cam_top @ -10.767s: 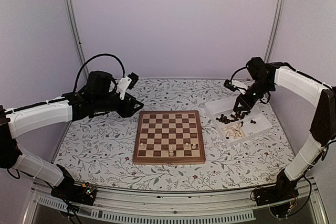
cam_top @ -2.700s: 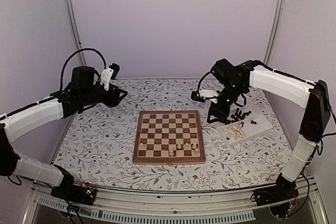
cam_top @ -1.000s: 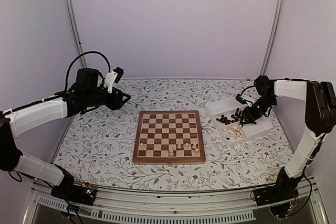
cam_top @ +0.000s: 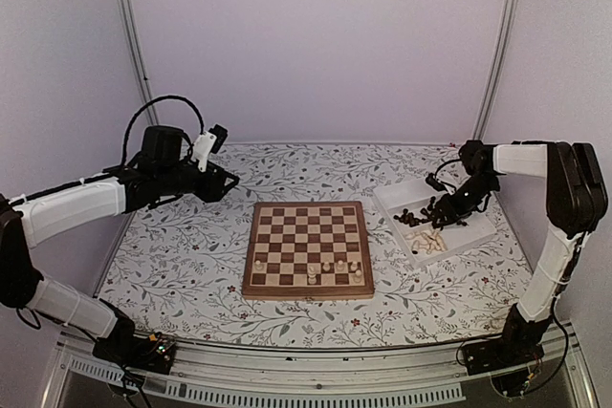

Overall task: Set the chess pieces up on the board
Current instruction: Pick up the chess piece from the storage box.

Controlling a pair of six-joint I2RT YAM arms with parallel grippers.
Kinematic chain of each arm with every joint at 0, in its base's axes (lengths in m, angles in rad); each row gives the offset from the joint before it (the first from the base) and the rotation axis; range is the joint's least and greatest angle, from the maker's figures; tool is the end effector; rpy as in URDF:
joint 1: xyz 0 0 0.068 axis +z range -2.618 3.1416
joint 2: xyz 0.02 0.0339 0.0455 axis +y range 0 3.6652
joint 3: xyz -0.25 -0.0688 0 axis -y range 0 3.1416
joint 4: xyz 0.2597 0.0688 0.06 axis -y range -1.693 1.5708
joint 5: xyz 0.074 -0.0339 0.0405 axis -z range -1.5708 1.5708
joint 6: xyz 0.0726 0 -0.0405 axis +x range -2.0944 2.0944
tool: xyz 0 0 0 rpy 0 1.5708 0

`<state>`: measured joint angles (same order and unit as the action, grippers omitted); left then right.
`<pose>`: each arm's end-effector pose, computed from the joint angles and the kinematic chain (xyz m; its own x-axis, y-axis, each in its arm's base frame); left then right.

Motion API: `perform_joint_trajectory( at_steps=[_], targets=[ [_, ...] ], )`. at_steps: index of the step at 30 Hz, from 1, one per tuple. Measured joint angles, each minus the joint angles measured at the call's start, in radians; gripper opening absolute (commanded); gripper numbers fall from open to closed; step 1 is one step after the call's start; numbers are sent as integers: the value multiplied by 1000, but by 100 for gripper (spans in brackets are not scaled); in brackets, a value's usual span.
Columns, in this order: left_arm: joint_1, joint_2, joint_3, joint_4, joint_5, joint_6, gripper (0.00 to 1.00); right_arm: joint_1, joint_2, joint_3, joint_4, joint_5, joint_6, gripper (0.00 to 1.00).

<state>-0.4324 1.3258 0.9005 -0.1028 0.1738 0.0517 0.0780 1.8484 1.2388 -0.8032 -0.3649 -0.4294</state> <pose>0.3092 -0.1565 0.2302 -0.4286 0.2539 -0.8671 0.5713 0.8197 -0.0424 0.3550 0.0537 0.1144 -0.8416 -0.4559 -0.2898 -0.5270 0.8108 0.2549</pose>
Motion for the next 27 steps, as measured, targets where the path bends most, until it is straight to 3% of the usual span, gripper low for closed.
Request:
perform_joint_trajectory(
  at_steps=[10,18,27],
  targets=[
    [0,4,0,0,2,0,55,0,31,0,-1,-5,0,35],
    [0,5,0,0,3,0,55,0,36,0,-4,-26,0,18],
    [0,10,7,-6,10,0,55,0,-2,-3,-26,-70,-14,12]
  ],
)
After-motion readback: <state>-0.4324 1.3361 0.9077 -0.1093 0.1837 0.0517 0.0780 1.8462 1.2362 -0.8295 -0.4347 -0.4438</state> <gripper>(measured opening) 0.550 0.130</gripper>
